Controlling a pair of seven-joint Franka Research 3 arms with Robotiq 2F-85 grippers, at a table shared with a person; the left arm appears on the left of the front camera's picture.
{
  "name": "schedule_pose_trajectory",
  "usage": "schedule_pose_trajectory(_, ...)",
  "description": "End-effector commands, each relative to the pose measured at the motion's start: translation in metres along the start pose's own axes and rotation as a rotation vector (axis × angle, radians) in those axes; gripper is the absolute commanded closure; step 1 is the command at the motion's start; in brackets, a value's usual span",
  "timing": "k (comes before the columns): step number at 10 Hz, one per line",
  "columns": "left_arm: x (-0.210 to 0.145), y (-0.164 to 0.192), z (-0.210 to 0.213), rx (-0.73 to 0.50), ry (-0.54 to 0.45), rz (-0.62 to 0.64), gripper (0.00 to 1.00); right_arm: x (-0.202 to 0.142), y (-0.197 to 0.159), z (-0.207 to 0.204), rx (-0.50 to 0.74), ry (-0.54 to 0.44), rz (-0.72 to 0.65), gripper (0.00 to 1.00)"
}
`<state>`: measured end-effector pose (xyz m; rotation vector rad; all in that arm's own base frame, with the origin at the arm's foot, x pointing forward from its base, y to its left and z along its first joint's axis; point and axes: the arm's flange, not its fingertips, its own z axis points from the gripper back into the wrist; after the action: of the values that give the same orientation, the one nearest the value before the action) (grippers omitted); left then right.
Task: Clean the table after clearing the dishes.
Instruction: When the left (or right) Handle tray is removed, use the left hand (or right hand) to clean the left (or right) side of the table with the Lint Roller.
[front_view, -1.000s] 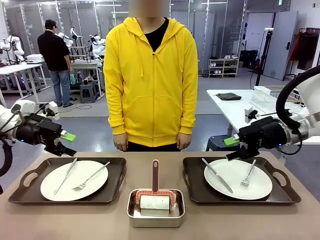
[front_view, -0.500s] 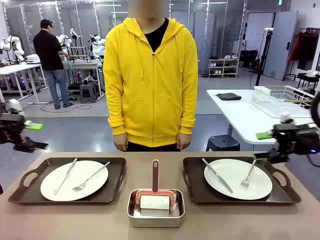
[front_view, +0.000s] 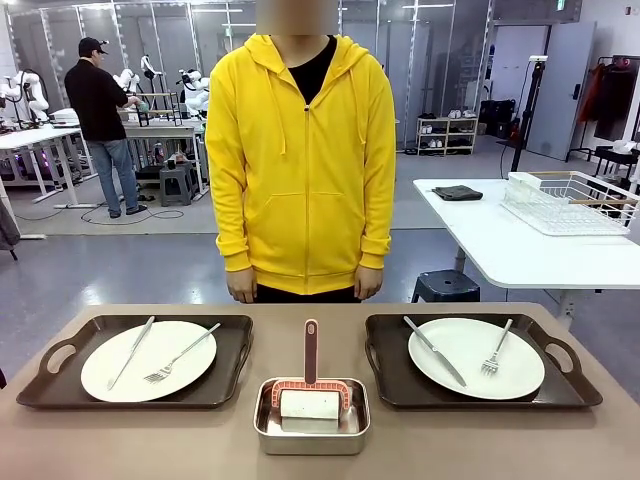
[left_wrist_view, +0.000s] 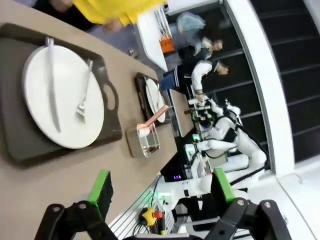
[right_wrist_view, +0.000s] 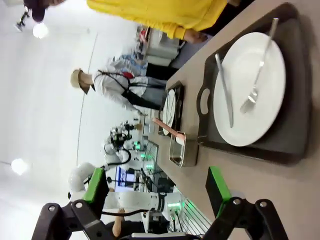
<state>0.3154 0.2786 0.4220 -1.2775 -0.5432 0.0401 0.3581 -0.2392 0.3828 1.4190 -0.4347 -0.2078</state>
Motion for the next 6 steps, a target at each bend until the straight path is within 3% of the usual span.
schedule_pose_trajectory(1,-0.019,-0.004,0.017,0.026,-0.063,0.032,0.0,-0.012,-0.006,0.022,0.011,-0.043,-0.031,0.0)
schedule_pose_trajectory(6,-0.02,0.001,0.03,0.024,-0.068,0.022,0.0,-0.013,-0.009,0.033,-0.002,-0.064,-0.03,0.0)
